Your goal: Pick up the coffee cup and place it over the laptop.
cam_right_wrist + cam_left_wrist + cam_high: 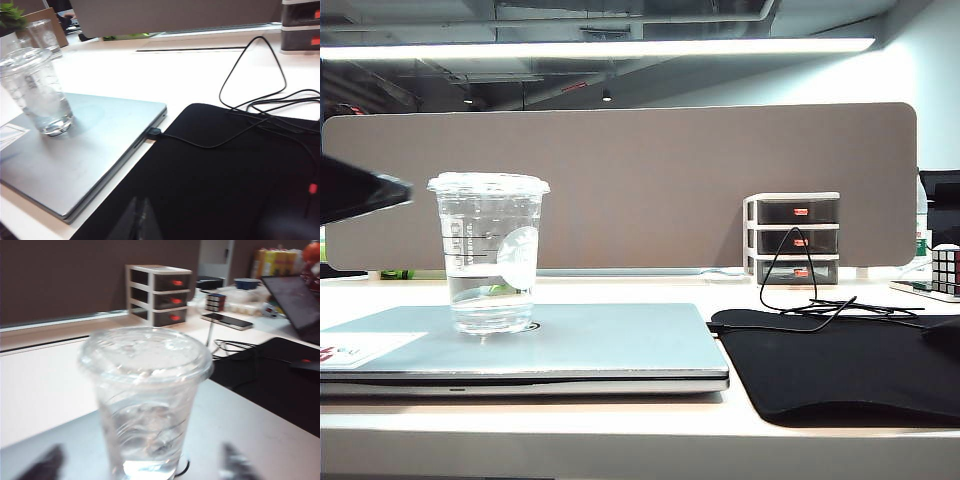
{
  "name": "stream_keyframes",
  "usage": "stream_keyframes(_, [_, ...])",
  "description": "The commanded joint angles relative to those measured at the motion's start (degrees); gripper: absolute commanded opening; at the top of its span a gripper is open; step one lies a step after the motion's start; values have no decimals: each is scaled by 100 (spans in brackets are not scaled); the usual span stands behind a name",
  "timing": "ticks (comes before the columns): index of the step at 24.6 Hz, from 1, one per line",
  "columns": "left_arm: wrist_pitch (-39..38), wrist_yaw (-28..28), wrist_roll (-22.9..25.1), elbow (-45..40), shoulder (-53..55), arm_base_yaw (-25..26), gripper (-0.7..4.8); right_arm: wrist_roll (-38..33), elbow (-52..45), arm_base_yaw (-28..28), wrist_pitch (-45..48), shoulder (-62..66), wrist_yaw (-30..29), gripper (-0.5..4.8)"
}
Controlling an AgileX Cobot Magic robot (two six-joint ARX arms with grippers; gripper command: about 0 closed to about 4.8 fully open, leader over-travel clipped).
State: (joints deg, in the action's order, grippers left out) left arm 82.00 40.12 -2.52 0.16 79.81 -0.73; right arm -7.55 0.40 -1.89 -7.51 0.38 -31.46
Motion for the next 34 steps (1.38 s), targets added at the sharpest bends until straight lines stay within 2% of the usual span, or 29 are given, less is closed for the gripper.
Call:
stream_keyframes(1, [44, 13, -581, 15, -188, -4, 181, 138, -28, 0, 205, 7, 372, -6])
stream_keyframes(2, [61, 15, -579, 15, -201, -17, 87, 210, -28, 7, 234, 2, 717, -6])
stream_keyframes(4, [79, -20, -479, 15, -203, -17, -8, 487, -28, 4, 262, 0, 1233, -6])
stream_keyframes(7, [114, -367, -479, 15, -203, -17, -5, 686, -28, 4, 358, 0, 1945, -6])
stream_keyframes(10, [118, -876, -455, 15, -223, -17, -5, 916, -28, 4, 413, 0, 3086, -6])
stream_keyframes(12, [120, -957, -326, 15, -306, -17, -5, 929, -28, 2, 522, -2, 3567, -6])
stream_keyframes(17, [48, -1102, -356, 17, -979, -17, -5, 929, -28, 4, 568, -37, 3534, -6])
stream_keyframes(19, [-378, -1357, -396, 20, -1401, -24, -5, 922, -28, 4, 568, -37, 3519, -6])
stream_keyframes(22, [-1464, -1574, -505, 22, -2157, -24, -5, 905, -28, 4, 570, -37, 3501, -6])
stream_keyframes(25, [-1904, -1679, -503, 22, -2605, -28, -5, 857, -28, 4, 573, -37, 3407, -6])
stream_keyframes(28, [-2520, -2013, -387, 24, -3379, -140, -5, 815, -28, 4, 612, -37, 3407, -6])
stream_keyframes(32, [-4315, -2627, -348, 24, -4610, -352, -5, 758, -28, 4, 608, -37, 3405, -6])
stream_keyframes(34, [-5191, -2931, -164, 26, -5305, -457, -5, 758, -28, 4, 610, -37, 3405, -6])
